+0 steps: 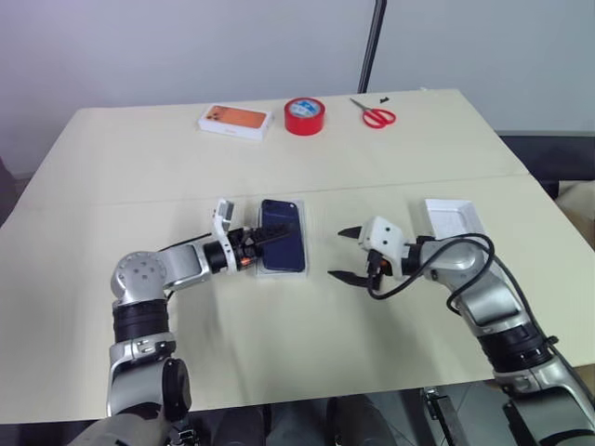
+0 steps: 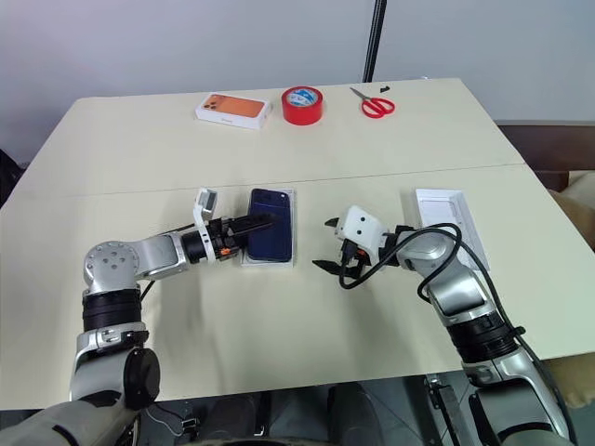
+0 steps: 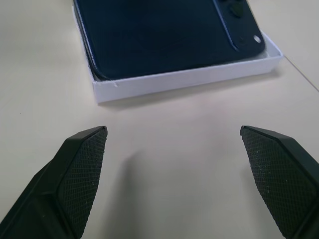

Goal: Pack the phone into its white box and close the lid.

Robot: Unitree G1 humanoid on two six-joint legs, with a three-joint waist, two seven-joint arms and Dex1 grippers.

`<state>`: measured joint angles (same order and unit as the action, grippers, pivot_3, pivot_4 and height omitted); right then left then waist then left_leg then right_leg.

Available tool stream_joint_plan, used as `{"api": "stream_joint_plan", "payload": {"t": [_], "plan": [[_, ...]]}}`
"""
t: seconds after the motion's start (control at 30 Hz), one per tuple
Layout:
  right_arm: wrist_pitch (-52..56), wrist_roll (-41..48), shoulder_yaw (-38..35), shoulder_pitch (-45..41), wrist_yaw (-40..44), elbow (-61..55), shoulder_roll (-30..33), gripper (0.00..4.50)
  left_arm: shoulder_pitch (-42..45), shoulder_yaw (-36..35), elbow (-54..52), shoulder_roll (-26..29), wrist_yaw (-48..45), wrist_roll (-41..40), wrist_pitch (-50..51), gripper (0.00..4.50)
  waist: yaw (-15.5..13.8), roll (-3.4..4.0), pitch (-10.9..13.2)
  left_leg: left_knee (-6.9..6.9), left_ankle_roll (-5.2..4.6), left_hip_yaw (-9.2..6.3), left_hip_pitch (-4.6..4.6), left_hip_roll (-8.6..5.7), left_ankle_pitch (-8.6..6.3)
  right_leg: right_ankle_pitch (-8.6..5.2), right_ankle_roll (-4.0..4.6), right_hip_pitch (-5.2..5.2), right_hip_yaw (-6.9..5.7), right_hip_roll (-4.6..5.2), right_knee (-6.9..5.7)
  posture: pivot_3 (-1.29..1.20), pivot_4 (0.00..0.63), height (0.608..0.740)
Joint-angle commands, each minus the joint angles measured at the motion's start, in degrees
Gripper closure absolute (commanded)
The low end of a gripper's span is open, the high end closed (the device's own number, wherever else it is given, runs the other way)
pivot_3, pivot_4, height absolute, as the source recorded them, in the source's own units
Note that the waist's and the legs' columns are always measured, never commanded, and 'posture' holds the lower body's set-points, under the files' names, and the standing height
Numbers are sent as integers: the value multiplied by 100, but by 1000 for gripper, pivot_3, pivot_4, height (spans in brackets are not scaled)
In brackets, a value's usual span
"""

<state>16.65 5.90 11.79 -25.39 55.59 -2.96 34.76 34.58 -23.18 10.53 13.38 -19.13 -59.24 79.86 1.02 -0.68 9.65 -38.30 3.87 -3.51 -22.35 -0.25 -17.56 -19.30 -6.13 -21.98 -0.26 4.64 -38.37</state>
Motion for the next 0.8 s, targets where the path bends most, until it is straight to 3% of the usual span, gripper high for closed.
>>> {"api": "stream_joint_plan", "payload": {"t": [0.03, 0.53, 0.8], "plan": [[-77, 14, -11, -52, -30, -104, -51, 0, 76, -4, -261, 133, 88, -2, 28, 45, -1, 0, 0, 0, 0, 0, 0, 0, 0, 0, 0, 0, 0, 0, 0, 0, 150, 740], [-87, -9, 57, 22, -117, -123, -156, 0, -33, -29, -830, 563, 235, -70, 446, 45, 3, 0, 0, 0, 0, 0, 0, 0, 0, 0, 0, -1, 0, 0, -2, 0, 150, 740], [-127, -43, 138, -10, -137, -71, -243, 0, 245, 280, -1043, 441, 213, -49, 435, 45, -14, 0, 0, -3, 0, -1, 0, -2, 0, 0, 0, 2, 0, 3, -1, 0, 150, 740]]}}
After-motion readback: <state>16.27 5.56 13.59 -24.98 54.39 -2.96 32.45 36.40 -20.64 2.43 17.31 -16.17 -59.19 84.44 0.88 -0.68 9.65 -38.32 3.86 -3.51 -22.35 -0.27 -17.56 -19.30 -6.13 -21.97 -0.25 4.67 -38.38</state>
